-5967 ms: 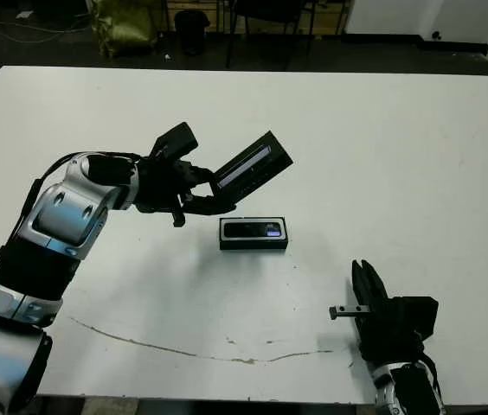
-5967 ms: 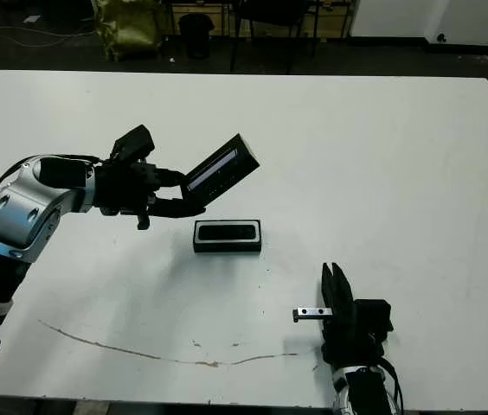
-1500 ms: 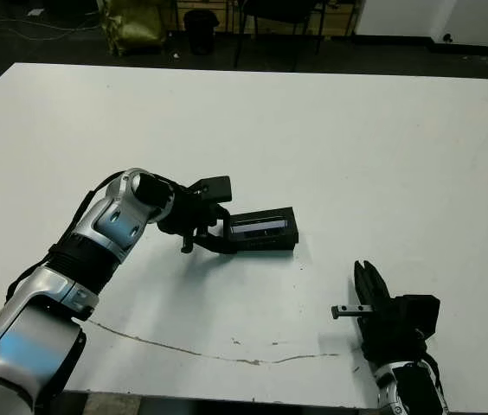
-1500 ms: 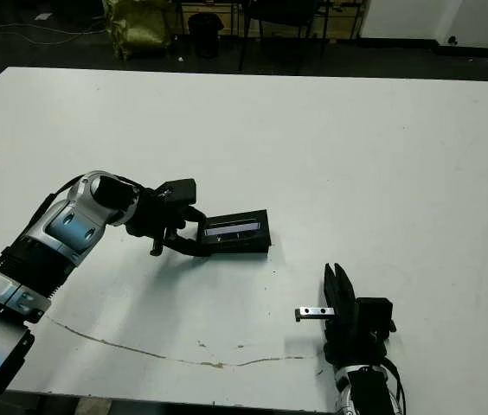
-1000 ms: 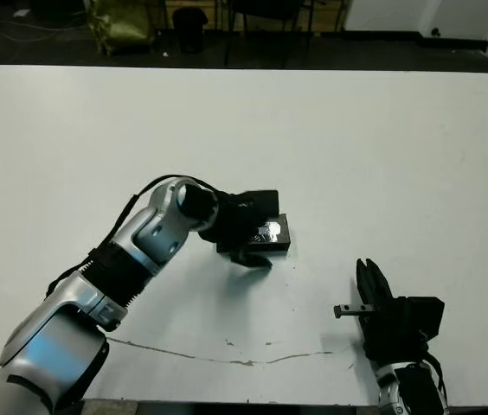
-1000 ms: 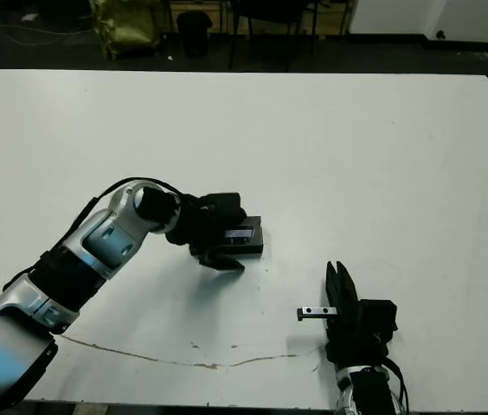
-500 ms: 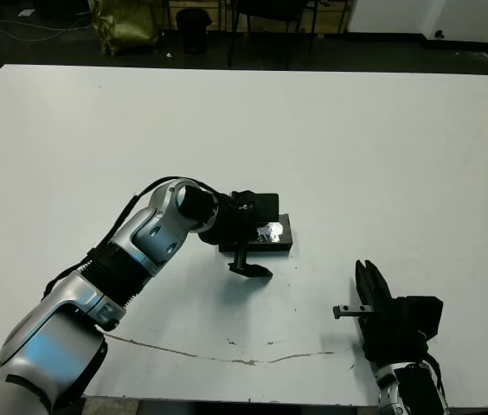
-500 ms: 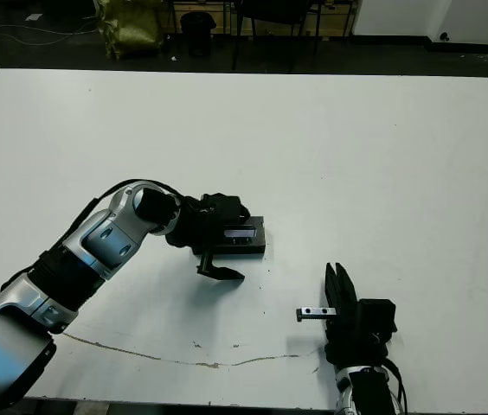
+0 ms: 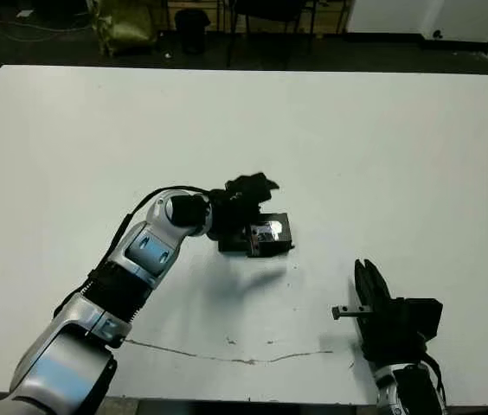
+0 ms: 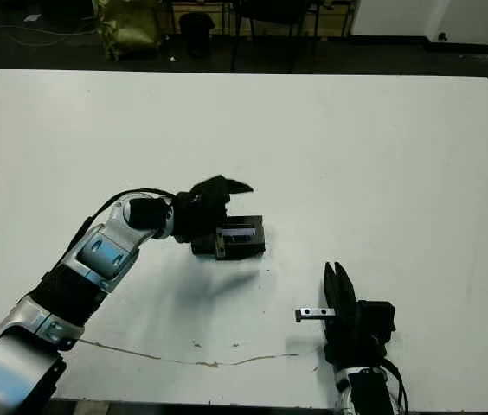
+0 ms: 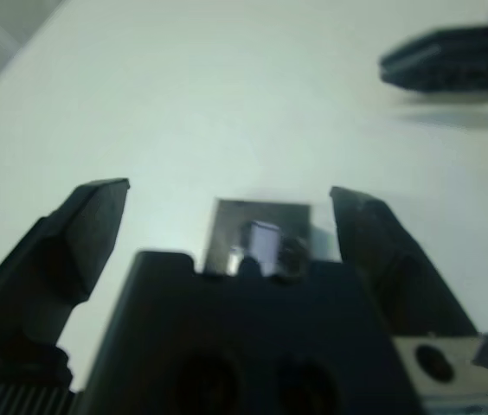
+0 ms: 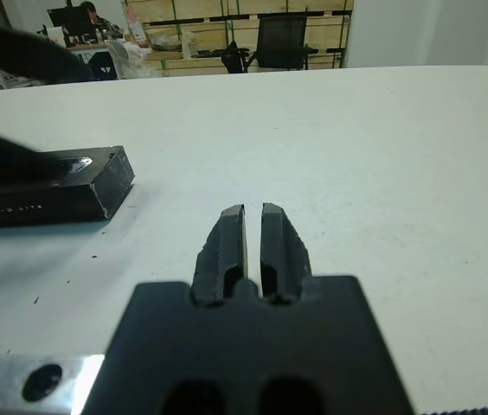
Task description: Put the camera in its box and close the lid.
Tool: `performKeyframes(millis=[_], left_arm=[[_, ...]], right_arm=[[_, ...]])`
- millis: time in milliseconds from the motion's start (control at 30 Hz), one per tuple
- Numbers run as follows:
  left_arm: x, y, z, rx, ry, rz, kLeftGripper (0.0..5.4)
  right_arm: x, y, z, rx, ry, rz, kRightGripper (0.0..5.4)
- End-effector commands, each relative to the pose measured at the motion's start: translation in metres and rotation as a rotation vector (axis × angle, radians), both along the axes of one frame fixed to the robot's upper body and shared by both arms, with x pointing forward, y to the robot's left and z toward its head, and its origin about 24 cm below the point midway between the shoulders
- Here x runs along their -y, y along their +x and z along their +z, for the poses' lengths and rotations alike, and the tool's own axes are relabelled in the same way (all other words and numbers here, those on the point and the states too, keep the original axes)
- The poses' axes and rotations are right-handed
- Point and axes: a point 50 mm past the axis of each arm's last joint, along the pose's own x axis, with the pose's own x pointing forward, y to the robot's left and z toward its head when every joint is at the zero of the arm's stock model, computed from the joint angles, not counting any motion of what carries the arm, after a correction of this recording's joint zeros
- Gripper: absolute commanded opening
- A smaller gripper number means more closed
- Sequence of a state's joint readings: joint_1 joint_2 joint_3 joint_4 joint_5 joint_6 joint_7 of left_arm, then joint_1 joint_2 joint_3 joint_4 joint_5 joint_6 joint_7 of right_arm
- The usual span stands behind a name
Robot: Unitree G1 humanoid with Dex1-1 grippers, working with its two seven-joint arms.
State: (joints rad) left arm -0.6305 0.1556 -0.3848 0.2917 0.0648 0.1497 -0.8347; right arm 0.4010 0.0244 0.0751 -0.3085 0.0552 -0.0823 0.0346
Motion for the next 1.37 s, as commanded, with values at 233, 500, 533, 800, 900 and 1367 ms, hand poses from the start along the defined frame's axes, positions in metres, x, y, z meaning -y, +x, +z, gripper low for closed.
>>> performKeyframes(millis=[233, 500, 533, 800, 900, 1367], left_arm=[[-0.016, 0.003, -0.002, -0.094, -0.176, 0.061, 5.37], [-0.054, -0.028, 0.003, -0.116, -0.629, 0.362, 5.15], [-0.061, -0.034, 0.003, -0.077, -0.665, 0.414, 4.98], [-0.103, -0.078, -0.020, 0.012, -0.809, 0.683, 2.98], [-0.113, -0.092, -0.033, 0.022, -0.835, 0.814, 2.24], [-0.108, -0.095, -0.066, 0.055, -0.825, 1.016, 0.01]], right_arm=[[0.003, -0.004, -0.007, -0.052, -0.018, -0.010, 0.00], [0.004, -0.002, -0.007, -0.055, -0.016, -0.011, 0.00], [0.004, -0.002, -0.006, -0.057, -0.019, -0.011, 0.00], [0.002, 0.006, 0.002, -0.012, 0.009, 0.026, 0.00], [0.001, 0.012, 0.010, 0.039, 0.000, 0.039, 0.00], [-0.011, 0.043, 0.039, 0.240, -0.049, 0.076, 0.00]])
